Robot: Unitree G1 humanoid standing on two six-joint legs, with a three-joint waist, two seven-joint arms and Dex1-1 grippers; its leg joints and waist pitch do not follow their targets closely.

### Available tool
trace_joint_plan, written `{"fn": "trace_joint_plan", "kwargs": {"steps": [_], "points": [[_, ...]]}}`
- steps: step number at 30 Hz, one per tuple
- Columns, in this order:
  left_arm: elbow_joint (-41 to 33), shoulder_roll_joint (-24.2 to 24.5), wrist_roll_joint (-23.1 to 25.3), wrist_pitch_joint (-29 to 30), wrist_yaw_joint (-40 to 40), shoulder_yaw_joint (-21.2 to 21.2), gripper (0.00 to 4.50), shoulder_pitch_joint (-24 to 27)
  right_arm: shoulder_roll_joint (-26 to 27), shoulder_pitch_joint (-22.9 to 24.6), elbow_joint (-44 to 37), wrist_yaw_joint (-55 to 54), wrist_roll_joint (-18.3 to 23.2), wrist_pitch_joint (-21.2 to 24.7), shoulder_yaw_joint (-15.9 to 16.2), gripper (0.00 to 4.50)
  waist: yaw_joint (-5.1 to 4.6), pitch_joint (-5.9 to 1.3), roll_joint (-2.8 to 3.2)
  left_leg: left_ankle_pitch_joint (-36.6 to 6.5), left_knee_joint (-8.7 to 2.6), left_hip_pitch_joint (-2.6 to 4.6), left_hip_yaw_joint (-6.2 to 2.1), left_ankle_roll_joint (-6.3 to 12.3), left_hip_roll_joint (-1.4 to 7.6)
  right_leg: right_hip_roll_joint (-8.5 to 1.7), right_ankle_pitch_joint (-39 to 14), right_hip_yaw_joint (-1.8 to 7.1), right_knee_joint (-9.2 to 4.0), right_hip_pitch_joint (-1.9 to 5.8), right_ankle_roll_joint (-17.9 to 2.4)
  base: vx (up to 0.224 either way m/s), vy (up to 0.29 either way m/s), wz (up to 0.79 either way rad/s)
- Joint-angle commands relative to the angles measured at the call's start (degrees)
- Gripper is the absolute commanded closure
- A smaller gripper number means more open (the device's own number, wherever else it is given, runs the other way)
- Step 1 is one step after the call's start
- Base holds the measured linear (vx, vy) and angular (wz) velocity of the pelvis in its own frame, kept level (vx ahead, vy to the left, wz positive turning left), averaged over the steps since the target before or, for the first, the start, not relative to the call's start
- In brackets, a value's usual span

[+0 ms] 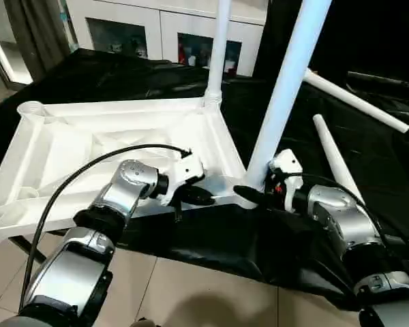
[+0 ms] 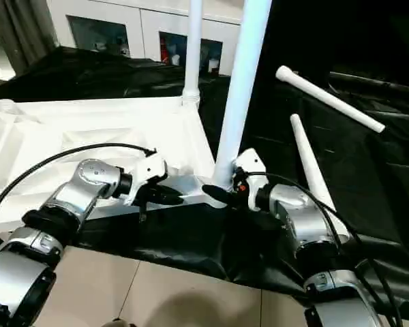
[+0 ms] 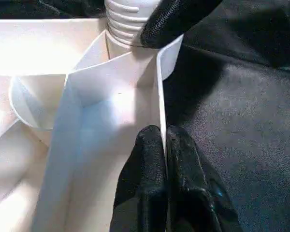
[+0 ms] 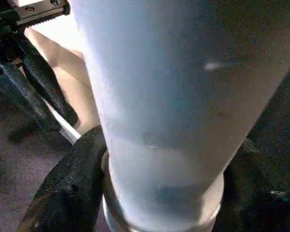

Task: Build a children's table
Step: Rotate leg to tighten

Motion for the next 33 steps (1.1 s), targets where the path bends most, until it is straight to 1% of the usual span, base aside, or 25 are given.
{"fn": "trace_joint_plan", "kwargs": {"steps": [1, 3, 4, 5, 6, 7, 8, 9, 10, 11, 12, 14, 17, 19, 20, 22, 23, 25, 26, 27, 28, 29, 30, 31, 33], "points": [[0.1, -1.1, -1.7, -0.7, -1.7, 0.0, 4.5, 1.4, 0.1, 0.8, 0.2, -2.2, 0.0, 1.0, -1.4, 1.71, 0.16, -3.52, -0.68, -7.1, -2.92, 0.62, -0.43, 4.98, 1.55, -3.02, -1.7, 2.32, -3.29, 3.11, -14.8, 0.0, 0.0, 0.0], [1.2, -1.7, -0.7, 0.3, 2.2, 0.3, 4.5, 1.1, 1.5, 0.6, 2.1, -7.9, -0.3, 1.2, -3.0, 1.73, 0.06, -3.41, -0.67, -7.5, -3.01, 0.57, -0.45, 4.76, 1.51, -3.02, -2.4, 2.33, -3.39, 3.04, -14.7, 0.0, 0.0, 0.0], [2.6, -2.9, -0.2, 1.3, 6.9, 1.0, 4.5, 0.5, 2.9, 0.0, 4.2, -13.5, -0.6, 1.2, -4.5, 1.73, -0.07, -3.37, -0.6, -8.4, -3.15, 0.75, -0.52, 4.09, 1.57, -3.1, -4.1, 2.35, -3.6, 2.89, -14.4, 0.0, 0.0, 0.0], [3.1, -3.3, 0.0, 1.6, 8.6, 1.3, 4.5, 0.3, 3.4, -0.2, 5.0, -15.5, -0.7, 1.1, -5.1, 1.74, -0.17, -3.41, -0.57, -8.6, -3.14, 0.77, -0.54, 3.59, 1.59, -3.11, -4.6, 2.38, -3.58, 2.88, -14.3, 0.0, 0.0, 0.0], [4.6, -4.9, 0.6, 3.0, 13.9, 1.9, 4.5, -0.4, 5.1, -1.0, 7.5, -23.0, -1.4, 1.1, -6.6, 1.74, -0.33, -3.26, -0.36, -9.8, -3.33, 0.95, -0.56, 2.39, 1.6, -3.14, -7.1, 2.4, -3.85, 2.62, -14.0, 0.0, 0.0, 0.0], [4.8, -5.2, 0.7, 3.2, 14.7, 1.9, 4.5, -0.4, 5.4, -1.1, 7.9, -24.3, -1.6, 1.0, -6.8, 1.74, -0.5, -3.09, -0.29, -10.8, -3.59, 1.11, -0.64, 1.57, 1.67, -3.17, -9.1, 2.4, -4.17, 2.45, -13.8, 0.0, 0.0, 0.0], [6.1, -7.2, 1.2, 4.8, 19.7, 2.4, 4.5, -1.2, 7.6, -2.3, 10.4, -31.5, -1.2, 1.6, -8.7, 1.75, -0.67, -3.16, -0.23, -11.8, -3.64, 1.11, -0.64, 0.31, 1.58, -3.14, -11.3, 2.44, -4.35, 2.55, -12.8, 0.0, 0.0, 0.0], [6.8, -8.1, 1.3, 5.6, 22.0, 2.6, 4.5, -1.5, 8.6, -2.9, 11.5, -34.6, -0.7, 2.0, -9.7, 1.75, -0.7, -3.09, -0.24, -12.4, -3.71, 1.27, -0.66, -0.02, 1.59, -3.15, -12.1, 2.47, -4.56, 2.37, -12.6, 0.0, 0.0, 0.0], [7.5, -9.2, 1.3, 6.6, 24.1, 2.9, 4.5, -1.9, 9.7, -3.6, 12.4, -37.3, -0.3, 2.0, -10.5, 1.75, -0.7, -3.08, -0.26, -13.7, -3.71, 1.27, -0.73, -0.36, 1.45, -3.19, -14.0, 2.48, -4.79, 2.46, -11.9, 0.0, 0.0, 0.0], [8.7, -11.7, 1.2, 7.7, 28.9, 3.6, 4.5, -2.7, 11.9, -5.3, 14.8, -43.7, -0.4, 1.3, -11.4, 1.75, -0.65, -3.11, -0.24, -13.7, -3.73, 1.26, -0.74, -0.38, 1.41, -3.21, -14.3, 2.5, -4.88, 2.42, -11.6, 0.0, 0.0, 0.0], [9.0, -12.4, 1.2, 7.8, 30.1, 3.7, 4.5, -2.9, 12.6, -5.8, 15.6, -45.5, -0.7, 1.0, -11.5, 1.75, -0.83, -3.07, -0.12, -14.0, -3.79, 1.3, -0.75, -0.7, 1.34, -3.13, -14.9, 2.54, -5.03, 2.22, -11.1, 0.0, 0.0, 0.0], [9.9, -14.1, 1.6, 7.7, 32.9, 3.6, 4.5, -3.6, 13.9, -7.2, 17.1, -48.5, -2.2, -0.4, -10.6, 1.75, -0.7, -3.2, -0.19, -14.3, -3.67, 1.35, -0.7, -0.59, 1.25, -3.11, -15.1, 2.53, -5.15, 2.18, -10.3, 0.0, 0.0, 0.0], [10.8, -15.0, 2.7, 7.0, 33.6, 2.7, 4.5, -4.3, 15.2, -8.6, 19.1, -47.8, -3.1, -2.2, -9.5, 1.75, -0.56, -3.21, -0.19, -14.1, -3.66, 1.1, -0.69, 0.39, 1.12, -3.02, -14.2, 2.49, -5.18, 2.3, -9.6, 0.0, 0.0, 0.0], [11.1, -14.9, 3.0, 6.2, 33.2, 2.5, 4.5, -4.7, 15.6, -8.8, 19.0, -45.0, -1.8, -3.0, -10.1, 1.75, -0.47, -3.23, -0.13, -13.7, -3.69, 0.9, -0.73, 1.04, 1.14, -2.99, -13.4, 2.46, -5.13, 2.41, -9.3, 0.0, 0.0, 0.0], [11.2, -14.4, 3.3, 5.6, 32.9, 2.2, 4.5, -4.9, 15.8, -9.0, 18.9, -43.8, -1.2, -3.9, -10.7, 1.19, -0.43, -3.33, -0.13, -13.6, -3.64, 0.95, -0.75, 1.4, 1.21, -3.05, -12.6, 2.46, -5.03, 2.44, -9.4, 0.0, 0.0, 0.0], [11.2, -13.7, 3.2, 5.4, 32.2, 2.2, 4.5, -4.9, 15.3, -9.0, 18.4, -42.1, -1.2, -4.6, -10.5, 1.05, -0.41, -3.33, -0.12, -13.0, -3.65, 0.79, -0.73, 1.93, 1.19, -2.99, -11.2, 2.38, -4.91, 2.54, -9.9, 0.0, 0.0, 0.0], [11.2, -12.7, 3.2, 4.6, 31.1, 2.1, 4.5, -4.9, 14.1, -9.1, 18.2, -40.6, -1.7, -5.4, -9.7, 0.99, -0.49, -3.32, -0.17, -13.0, -3.64, 0.68, -0.75, 2.03, 1.19, -3.03, -11.1, 2.4, -4.87, 2.62, -10.1, 0.0, 0.0, 0.0], [11.2, -11.9, 3.1, 4.3, 30.4, 2.1, 4.5, -4.9, 13.2, -9.1, 17.9, -39.1, -1.7, -5.9, -9.6, 0.77, -0.61, -3.36, -0.31, -12.8, -3.68, 0.49, -0.84, 2.23, 1.2, -3.02, -11.9, 2.29, -4.88, 2.72, -9.9, 0.0, 0.0, 0.0], [11.2, -11.9, 3.1, 4.3, 30.4, 2.1, 4.5, -4.9, 13.2, -9.1, 17.9, -39.1, -1.7, -5.9, -9.6, 0.69, -0.67, -3.39, -0.31, -12.7, -3.62, 0.4, -0.81, 2.32, 1.14, -3.04, -11.9, 2.3, -4.86, 2.79, -10.0, 0.0, 0.0, 0.0], [11.0, -11.3, 3.0, 3.7, 29.3, 2.1, 4.5, -4.7, 12.5, -8.9, 16.9, -37.4, -0.6, -5.7, -10.4, 0.63, -0.67, -3.37, -0.51, -12.5, -3.54, 0.52, -0.71, 2.43, 1.15, -3.04, -11.9, 2.33, -4.94, 2.64, -10.2, 0.0, 0.0, 0.0], [10.5, -10.3, 2.3, 3.0, 26.8, 2.4, 4.5, -4.4, 11.1, -8.4, 14.6, -33.2, 1.0, -5.1, -11.1, 0.54, -0.6, -3.42, -0.49, -12.3, -3.46, 0.5, -0.69, 2.92, 1.12, -3.11, -11.8, 2.34, -4.9, 2.76, -10.4, 0.0, 0.0, 0.0], [10.0, -9.8, 1.9, 2.6, 25.0, 2.6, 4.5, -4.2, 10.1, -7.8, 13.1, -30.4, 1.5, -4.3, -10.8, 0.54, -0.56, -3.4, -0.5, -12.0, -3.45, 0.43, -0.68, 3.27, 1.11, -3.11, -11.4, 2.33, -4.89, 2.85, -10.5, 0.0, 0.0, 0.0], [9.4, -9.2, 1.4, 1.7, 22.8, 2.7, 4.5, -3.8, 8.8, -7.2, 11.5, -26.7, 1.7, -3.1, -10.0, 0.44, -0.5, -3.35, -0.68, -11.2, -3.42, 0.37, -0.64, 3.8, 1.17, -3.05, -10.5, 2.32, -4.83, 2.84, -10.6, 0.0, 0.0, 0.0], [8.9, -8.6, 1.1, 1.2, 20.9, 2.7, 4.5, -3.4, 7.5, -6.4, 10.0, -23.4, 1.6, -2.1, -9.0, 0.24, -0.39, -3.48, -0.73, -10.0, -3.26, 0.25, -0.64, 4.59, 1.12, -2.98, -8.8, 2.28, -4.6, 3.09, -10.9, 0.0, 0.0, 0.0], [8.1, -7.6, 0.4, 0.1, 17.7, 2.5, 4.5, -2.9, 5.4, -5.4, 8.1, -18.4, 1.3, -1.0, -7.4, 0.2, -0.34, -3.41, -0.7, -8.8, -3.2, 0.25, -0.61, 5.4, 1.14, -2.89, -7.1, 2.23, -4.43, 3.09, -11.6, 0.0, 0.0, 0.0]]}}
